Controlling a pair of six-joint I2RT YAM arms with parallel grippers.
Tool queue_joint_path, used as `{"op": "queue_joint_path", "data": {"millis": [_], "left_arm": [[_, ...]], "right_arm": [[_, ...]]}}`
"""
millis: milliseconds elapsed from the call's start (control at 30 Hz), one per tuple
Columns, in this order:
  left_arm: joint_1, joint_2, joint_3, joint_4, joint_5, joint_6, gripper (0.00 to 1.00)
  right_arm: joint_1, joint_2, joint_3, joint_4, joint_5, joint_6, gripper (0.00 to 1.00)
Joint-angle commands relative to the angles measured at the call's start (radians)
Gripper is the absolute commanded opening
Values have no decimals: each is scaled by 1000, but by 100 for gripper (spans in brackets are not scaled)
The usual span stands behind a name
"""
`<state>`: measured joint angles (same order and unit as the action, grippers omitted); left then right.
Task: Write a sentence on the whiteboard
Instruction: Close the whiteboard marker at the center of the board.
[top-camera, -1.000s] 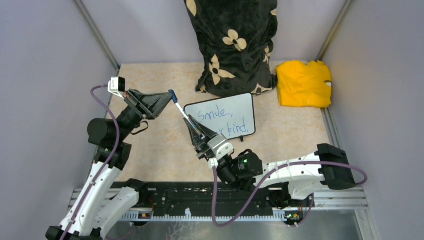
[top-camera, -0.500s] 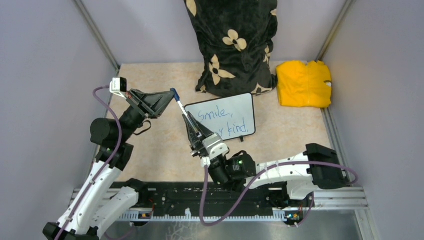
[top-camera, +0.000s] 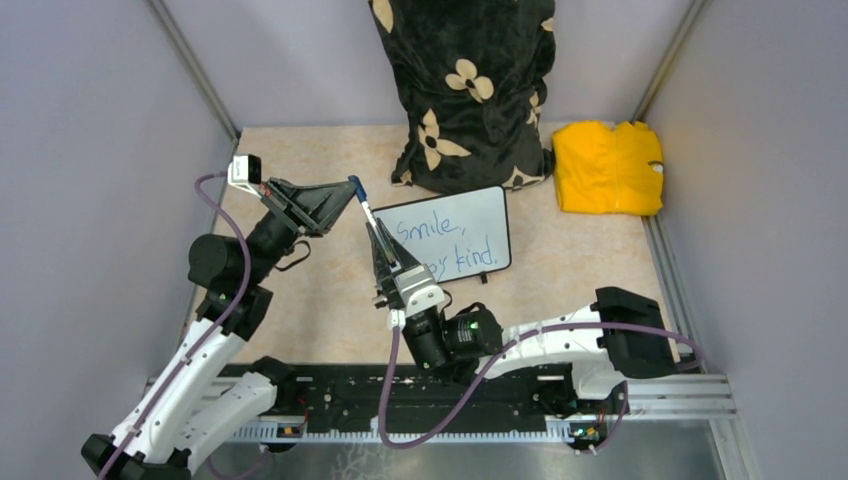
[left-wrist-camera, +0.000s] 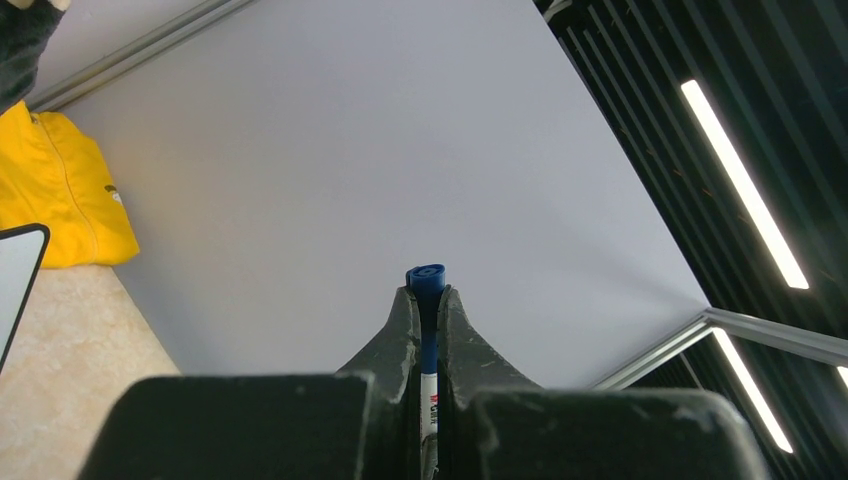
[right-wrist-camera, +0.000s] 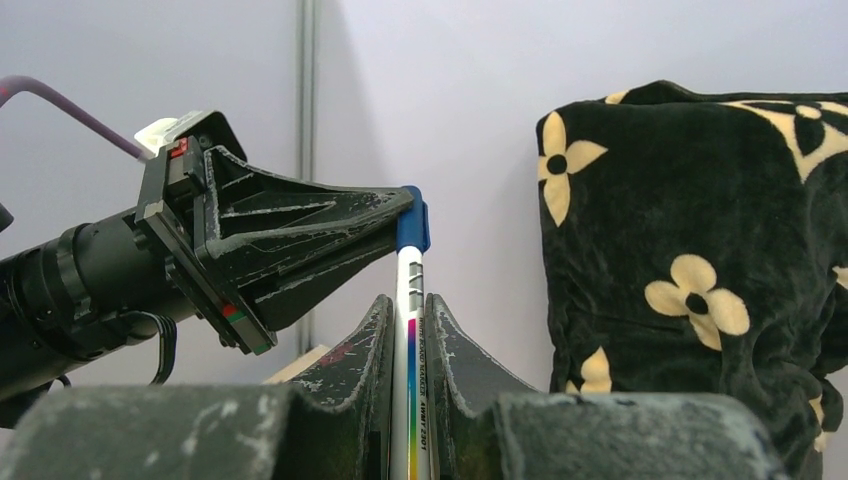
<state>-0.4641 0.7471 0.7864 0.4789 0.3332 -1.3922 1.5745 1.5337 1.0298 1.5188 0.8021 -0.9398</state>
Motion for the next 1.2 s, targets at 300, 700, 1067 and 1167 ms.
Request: {"op": "queue_joint_path", "data": {"millis": [300,700,1067,1167], "left_arm": [[-89,0,-30,33,24,57,0],[-161,-16,-48,29,-5,88,0],[-308,-8,-115,36,-84,121,0],[-333,-1,-122,42,-98,130,0]], "right_arm": [[4,-14,28,45,9,-3,0],[-7,-26,18,43,8,-9,0],[-50,-31,37,5,-7,31,0],[-59,-32,42,2,-12,33,0]]}}
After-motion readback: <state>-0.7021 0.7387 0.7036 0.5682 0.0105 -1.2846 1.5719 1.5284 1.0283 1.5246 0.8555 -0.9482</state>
